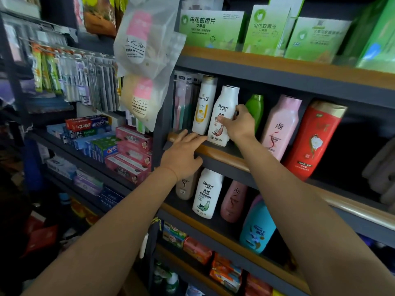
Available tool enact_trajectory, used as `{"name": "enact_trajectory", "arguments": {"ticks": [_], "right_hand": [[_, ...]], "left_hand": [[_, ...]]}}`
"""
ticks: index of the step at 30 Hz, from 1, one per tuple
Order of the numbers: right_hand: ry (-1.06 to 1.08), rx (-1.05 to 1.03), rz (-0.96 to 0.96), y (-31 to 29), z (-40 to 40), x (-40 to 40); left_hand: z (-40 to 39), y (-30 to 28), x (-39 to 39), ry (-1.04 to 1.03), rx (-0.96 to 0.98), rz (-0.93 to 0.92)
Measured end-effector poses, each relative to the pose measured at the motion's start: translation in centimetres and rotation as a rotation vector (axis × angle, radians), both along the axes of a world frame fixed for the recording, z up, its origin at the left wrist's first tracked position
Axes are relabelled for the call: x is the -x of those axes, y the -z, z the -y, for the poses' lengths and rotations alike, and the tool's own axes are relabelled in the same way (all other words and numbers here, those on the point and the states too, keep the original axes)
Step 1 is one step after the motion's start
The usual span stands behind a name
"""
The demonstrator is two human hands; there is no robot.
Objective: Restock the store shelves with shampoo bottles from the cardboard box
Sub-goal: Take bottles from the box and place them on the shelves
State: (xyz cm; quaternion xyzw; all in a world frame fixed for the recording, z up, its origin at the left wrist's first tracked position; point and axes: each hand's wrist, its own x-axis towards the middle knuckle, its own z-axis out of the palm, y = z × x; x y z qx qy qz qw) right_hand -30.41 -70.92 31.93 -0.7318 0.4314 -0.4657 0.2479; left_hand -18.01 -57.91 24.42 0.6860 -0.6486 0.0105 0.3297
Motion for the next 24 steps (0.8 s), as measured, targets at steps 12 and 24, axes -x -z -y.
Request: {"name": "enact_trajectory", "arguments": {"ticks": [12,24], "right_hand": [[-0.322,0.269,0.125,10.3,-11.3,-5.2],[-0.782,-0.682,-0.949,50.6,-25.8,-19.9]], "left_hand": [[-7.9,12.7,-4.7,-0.264,0.229,-0.228],[-36.6,45.0,-14.8,-1.243,-0.377,-0.771]]}}
